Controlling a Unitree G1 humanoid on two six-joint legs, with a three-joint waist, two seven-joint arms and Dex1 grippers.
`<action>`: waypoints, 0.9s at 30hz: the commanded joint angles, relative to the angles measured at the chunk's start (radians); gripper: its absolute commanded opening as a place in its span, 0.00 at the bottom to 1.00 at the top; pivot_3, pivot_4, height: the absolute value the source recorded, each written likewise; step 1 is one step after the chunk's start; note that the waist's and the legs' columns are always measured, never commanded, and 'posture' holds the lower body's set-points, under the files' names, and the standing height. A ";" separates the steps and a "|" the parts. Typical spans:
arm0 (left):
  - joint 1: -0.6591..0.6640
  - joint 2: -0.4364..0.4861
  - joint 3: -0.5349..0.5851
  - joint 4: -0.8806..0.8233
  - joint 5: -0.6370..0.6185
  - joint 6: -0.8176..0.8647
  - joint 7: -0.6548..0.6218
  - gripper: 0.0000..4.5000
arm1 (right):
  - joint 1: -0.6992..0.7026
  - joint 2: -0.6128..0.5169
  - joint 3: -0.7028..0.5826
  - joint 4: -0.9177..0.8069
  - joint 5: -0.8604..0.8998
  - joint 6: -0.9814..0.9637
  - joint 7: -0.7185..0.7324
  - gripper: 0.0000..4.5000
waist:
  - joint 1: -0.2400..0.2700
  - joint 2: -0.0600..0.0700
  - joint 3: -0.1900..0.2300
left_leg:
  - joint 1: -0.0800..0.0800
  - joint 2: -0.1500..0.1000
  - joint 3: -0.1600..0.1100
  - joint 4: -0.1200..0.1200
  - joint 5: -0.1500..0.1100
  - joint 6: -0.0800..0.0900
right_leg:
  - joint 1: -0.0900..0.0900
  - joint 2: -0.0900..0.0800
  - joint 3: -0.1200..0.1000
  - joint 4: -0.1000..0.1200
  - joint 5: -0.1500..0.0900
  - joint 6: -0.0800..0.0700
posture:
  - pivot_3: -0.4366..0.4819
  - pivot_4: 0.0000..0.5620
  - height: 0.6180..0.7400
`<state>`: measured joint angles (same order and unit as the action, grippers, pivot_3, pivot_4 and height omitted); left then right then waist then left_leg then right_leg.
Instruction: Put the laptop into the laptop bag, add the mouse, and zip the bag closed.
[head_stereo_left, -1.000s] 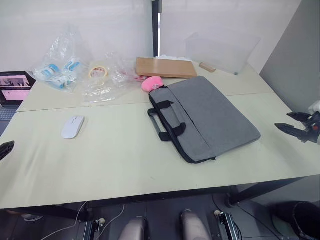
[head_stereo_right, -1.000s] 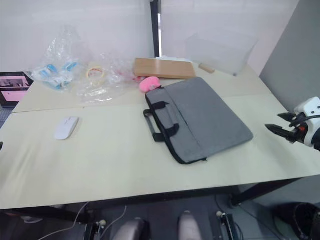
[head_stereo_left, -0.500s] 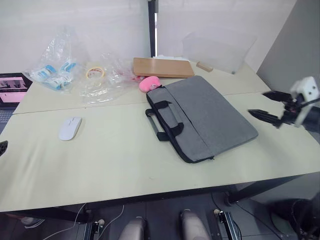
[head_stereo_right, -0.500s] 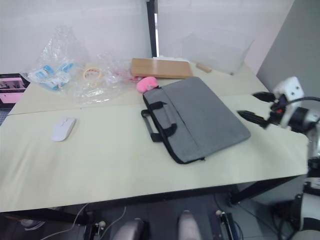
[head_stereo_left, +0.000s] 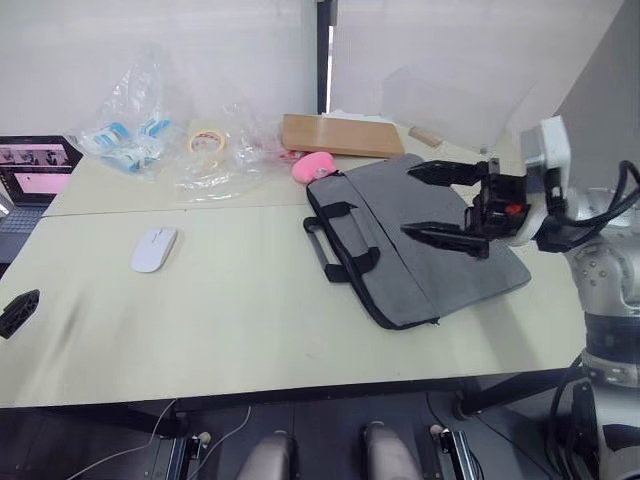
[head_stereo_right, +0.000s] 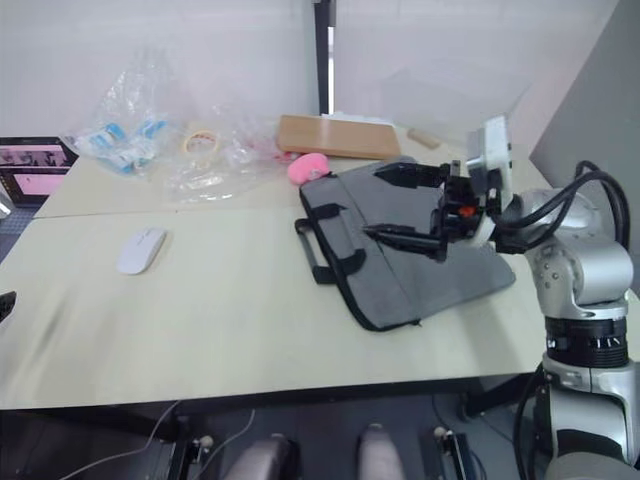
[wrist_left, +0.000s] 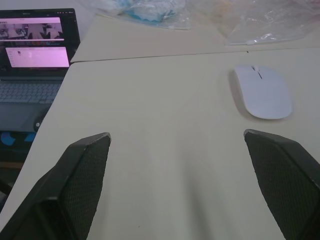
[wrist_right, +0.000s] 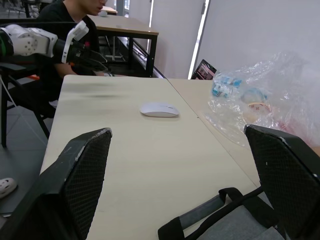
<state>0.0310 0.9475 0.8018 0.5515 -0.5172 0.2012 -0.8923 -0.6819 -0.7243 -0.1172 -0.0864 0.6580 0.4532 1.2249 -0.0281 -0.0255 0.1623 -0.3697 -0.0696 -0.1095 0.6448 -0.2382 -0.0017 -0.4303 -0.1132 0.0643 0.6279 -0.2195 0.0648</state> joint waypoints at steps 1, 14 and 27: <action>0.028 0.000 0.059 -0.070 -0.033 0.025 0.019 1.00 | -0.015 0.010 -0.014 -0.032 0.008 -0.015 -0.019 0.99 | 0.000 0.000 0.000 | 0.000 0.000 0.000 0.000 0.000 0.000 | -0.001 0.000 0.000 0.000 0.000 0.000 | 0.48 0.27 1.00; -0.031 -0.054 -0.059 -0.520 -0.102 0.325 0.209 1.00 | -0.014 0.036 -0.006 -0.043 -0.024 -0.029 -0.073 0.99 | 0.014 0.000 0.000 | 0.000 0.001 0.002 0.000 0.000 -0.001 | -0.001 0.001 0.000 0.000 0.001 -0.001 | 0.48 0.27 1.00; -0.449 -0.179 -0.399 -0.201 0.119 0.281 0.406 1.00 | -0.018 0.012 0.012 -0.087 -0.012 0.047 -0.113 0.99 | 0.011 -0.002 0.000 | -0.002 0.000 0.004 0.000 0.000 -0.001 | -0.004 0.002 0.000 0.001 0.002 -0.002 | 0.48 0.27 1.00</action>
<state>-0.3857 0.7558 0.3940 0.3170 -0.4243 0.5323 -0.4982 -0.6894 -0.6994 -0.0879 -0.1362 0.6317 0.4933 1.1234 -0.0172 -0.0272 0.1623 -0.3732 -0.0693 -0.1051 0.6454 -0.2377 -0.0031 -0.4356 -0.1116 0.0640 0.6294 -0.2176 0.0624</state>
